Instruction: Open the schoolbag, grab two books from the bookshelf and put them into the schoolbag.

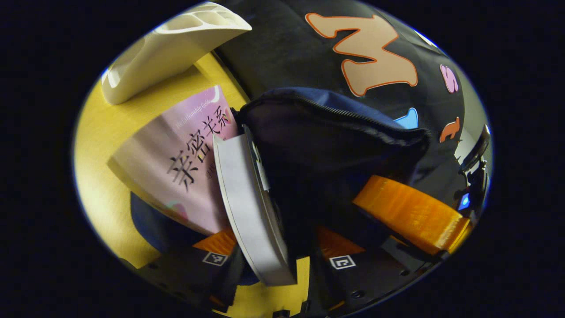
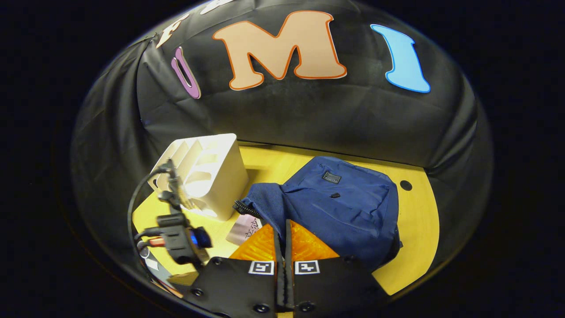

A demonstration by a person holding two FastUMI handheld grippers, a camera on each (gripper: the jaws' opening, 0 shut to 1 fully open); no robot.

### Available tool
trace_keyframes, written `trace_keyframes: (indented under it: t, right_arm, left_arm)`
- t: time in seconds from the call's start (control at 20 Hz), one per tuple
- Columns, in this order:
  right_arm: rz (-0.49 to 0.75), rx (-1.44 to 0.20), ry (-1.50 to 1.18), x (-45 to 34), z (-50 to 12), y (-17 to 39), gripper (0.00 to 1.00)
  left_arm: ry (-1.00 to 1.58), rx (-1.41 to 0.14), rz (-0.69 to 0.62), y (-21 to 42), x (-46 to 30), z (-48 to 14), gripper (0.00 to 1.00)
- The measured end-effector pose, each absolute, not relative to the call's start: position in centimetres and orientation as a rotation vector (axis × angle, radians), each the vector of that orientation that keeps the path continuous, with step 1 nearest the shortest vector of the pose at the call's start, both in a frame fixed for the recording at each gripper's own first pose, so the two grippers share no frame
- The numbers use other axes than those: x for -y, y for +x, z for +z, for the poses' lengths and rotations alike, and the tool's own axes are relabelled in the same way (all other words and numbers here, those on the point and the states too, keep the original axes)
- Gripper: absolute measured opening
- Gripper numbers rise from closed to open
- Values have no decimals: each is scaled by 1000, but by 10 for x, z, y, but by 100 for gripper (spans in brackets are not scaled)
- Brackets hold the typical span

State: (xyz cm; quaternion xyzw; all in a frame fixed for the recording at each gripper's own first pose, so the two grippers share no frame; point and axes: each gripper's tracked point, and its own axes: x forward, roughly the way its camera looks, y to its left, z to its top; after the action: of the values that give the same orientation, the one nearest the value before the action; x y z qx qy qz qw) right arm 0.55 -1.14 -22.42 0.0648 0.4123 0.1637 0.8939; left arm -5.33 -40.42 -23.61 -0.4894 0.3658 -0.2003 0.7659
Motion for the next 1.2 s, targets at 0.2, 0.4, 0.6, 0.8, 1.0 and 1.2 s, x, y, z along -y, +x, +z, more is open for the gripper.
trace_keyframes:
  t: [0.2, 0.4, 0.6, 0.8, 1.0, 1.2]
  right_arm:
    - [349, -871, 125, 6, -230, 0, 5]
    - [366, -839, 130, -7, -219, -8, 29]
    - [373, -741, 146, -18, -194, -13, 86]
    - [315, -573, 132, -14, -151, -17, 100]
    - [195, -366, 113, -2, -108, -15, 100]
    - [140, -261, 103, -8, -81, -19, 100]
  left_arm:
    - [-991, -799, -444, -82, 356, -212, 84]
    - [-814, -663, -431, -76, 290, -167, 84]
    - [-625, -532, -392, -57, 229, -127, 87]
    - [-512, -411, -309, -39, 167, -91, 91]
    - [-333, -245, -157, -15, 100, -53, 94]
    - [-181, -111, -89, -11, 62, -19, 94]
